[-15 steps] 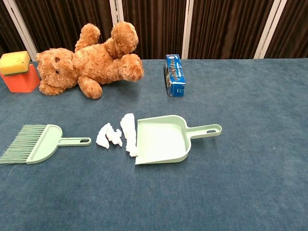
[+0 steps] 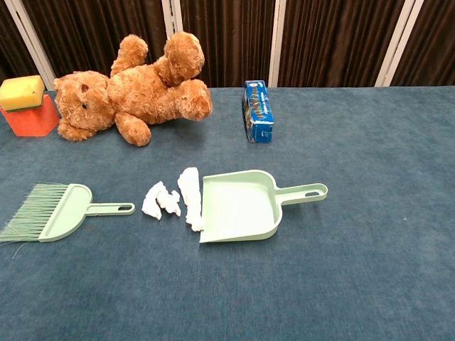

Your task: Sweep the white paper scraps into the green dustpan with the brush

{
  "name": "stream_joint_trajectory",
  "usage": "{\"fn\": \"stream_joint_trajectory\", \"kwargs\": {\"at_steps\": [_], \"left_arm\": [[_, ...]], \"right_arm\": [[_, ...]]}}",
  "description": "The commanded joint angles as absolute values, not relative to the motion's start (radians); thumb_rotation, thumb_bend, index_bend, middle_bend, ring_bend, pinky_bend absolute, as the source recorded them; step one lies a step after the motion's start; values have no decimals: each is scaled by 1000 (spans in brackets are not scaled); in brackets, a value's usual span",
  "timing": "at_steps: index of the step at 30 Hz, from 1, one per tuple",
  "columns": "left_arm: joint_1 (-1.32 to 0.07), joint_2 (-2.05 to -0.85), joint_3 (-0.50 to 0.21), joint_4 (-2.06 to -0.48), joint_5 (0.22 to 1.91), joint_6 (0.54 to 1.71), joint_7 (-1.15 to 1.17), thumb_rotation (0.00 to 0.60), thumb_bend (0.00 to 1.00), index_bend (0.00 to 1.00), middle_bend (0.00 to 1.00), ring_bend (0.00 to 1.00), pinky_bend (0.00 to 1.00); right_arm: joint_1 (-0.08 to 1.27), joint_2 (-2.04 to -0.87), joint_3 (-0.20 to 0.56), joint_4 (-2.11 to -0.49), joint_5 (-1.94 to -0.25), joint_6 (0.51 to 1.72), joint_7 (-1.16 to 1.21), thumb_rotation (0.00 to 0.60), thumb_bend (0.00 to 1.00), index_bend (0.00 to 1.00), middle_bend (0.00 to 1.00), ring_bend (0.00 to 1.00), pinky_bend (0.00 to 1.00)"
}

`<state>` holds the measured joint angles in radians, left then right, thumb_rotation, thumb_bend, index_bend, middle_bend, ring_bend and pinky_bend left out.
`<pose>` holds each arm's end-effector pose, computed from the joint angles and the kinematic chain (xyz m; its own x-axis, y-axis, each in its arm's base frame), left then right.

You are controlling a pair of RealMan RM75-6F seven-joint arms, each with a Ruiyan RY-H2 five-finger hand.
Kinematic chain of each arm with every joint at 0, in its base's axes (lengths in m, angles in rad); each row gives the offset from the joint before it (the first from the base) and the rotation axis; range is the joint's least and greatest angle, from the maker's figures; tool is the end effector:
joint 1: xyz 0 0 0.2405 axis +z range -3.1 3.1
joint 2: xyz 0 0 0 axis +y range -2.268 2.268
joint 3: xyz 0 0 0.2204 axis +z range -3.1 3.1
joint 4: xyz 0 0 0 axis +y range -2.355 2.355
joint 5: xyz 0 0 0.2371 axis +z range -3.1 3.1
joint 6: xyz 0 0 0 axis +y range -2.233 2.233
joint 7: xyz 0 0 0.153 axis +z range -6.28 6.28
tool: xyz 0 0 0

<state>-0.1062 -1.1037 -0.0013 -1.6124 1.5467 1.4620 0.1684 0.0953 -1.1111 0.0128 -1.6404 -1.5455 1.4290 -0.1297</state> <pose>-0.2869 0.1838 0.1103 0.5634 0.0503 0.8247 0.8253 -0.0822 -0.5587 -0.2825 -0.1824 0.1022 0.5006 -0.0834 0.8617 -0.8654 -0.0751 0.4955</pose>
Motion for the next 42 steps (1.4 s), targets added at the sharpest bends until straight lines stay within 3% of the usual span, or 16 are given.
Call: {"fn": "stream_joint_trajectory", "kwargs": {"at_steps": [1, 14, 24, 37, 40, 42], "left_arm": [[-106, -1103, 0, -1614, 1548, 1461, 172, 600, 0, 0, 0, 0, 0], [-104, -1104, -5, -1619, 1538, 1463, 173, 600, 0, 0, 0, 0, 0], [-104, -1105, -3, -1617, 1545, 1467, 172, 600, 0, 0, 0, 0, 0], [-102, -1105, -3, -1614, 1549, 1473, 175, 600, 0, 0, 0, 0, 0], [-103, -1107, -4, -1613, 1548, 1472, 182, 600, 0, 0, 0, 0, 0], [-103, -1107, -4, -1614, 1545, 1470, 186, 600, 0, 0, 0, 0, 0]], "right_arm": [[93, -1114, 9, -1638, -1546, 1428, -126, 600, 402, 0, 0, 0, 1], [98, -1113, 21, -1647, -1547, 1435, -104, 600, 401, 0, 0, 0, 1], [92, -1103, 28, -1651, -1536, 1447, -108, 600, 294, 0, 0, 0, 1], [114, -1130, 30, -1670, -1557, 1430, -150, 600, 287, 0, 3, 1, 15], [132, -1140, 40, -1679, -1549, 1409, -168, 600, 287, 17, 148, 115, 145], [156, -1157, 55, -1676, -1530, 1376, -195, 600, 290, 124, 339, 312, 310]]}}
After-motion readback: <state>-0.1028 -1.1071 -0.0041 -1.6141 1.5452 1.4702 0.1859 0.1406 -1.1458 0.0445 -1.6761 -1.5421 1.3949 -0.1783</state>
